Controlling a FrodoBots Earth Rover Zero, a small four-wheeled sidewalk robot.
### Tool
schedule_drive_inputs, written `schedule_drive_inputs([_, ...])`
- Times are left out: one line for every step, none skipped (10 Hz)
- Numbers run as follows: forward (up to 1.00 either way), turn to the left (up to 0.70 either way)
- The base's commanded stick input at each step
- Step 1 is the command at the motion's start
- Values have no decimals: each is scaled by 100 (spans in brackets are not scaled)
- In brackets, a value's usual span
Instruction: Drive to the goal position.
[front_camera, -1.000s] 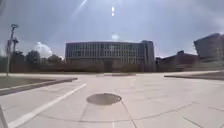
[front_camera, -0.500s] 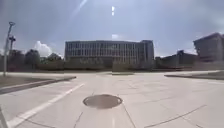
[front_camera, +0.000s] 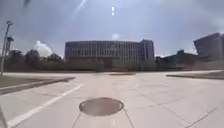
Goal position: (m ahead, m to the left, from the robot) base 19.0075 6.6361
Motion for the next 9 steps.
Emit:
schedule_drive_inputs([50,1])
schedule_drive_inputs([50,1])
schedule_drive_inputs([50,1])
schedule_drive_inputs([50,1])
schedule_drive_inputs([50,1])
schedule_drive_inputs([50,1])
schedule_drive_inputs([50,1])
schedule_drive_inputs([50,1])
schedule_drive_inputs([50,1])
